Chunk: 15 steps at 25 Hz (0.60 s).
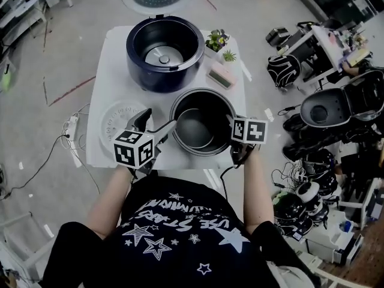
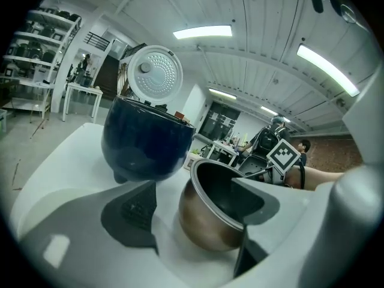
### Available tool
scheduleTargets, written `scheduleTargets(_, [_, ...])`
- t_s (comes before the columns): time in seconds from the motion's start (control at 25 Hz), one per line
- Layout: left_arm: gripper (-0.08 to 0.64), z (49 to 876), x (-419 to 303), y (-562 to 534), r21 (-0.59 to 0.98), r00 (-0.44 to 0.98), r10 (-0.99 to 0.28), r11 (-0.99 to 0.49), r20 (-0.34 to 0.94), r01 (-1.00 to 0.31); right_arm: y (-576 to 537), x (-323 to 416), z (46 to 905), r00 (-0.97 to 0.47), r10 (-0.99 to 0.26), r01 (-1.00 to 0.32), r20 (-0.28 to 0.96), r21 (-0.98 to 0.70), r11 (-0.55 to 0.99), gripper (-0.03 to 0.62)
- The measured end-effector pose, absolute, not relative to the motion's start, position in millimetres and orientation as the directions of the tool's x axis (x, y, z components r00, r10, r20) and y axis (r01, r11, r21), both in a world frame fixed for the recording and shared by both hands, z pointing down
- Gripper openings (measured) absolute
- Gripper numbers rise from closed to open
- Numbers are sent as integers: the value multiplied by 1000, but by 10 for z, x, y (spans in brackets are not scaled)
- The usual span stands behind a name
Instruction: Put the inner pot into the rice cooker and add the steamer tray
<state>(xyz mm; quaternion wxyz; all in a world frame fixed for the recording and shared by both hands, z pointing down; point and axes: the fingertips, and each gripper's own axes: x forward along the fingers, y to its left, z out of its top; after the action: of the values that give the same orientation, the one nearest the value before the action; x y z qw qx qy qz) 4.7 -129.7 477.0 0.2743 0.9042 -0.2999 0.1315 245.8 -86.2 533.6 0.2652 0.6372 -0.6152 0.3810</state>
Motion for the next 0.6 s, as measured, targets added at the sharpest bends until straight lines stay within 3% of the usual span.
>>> scheduleTargets(0.6, [394,4972,330,-1394,446,825,-283,-731,489,-516,-823,2469,5363,27,-554,-966,832,-121,-227,78])
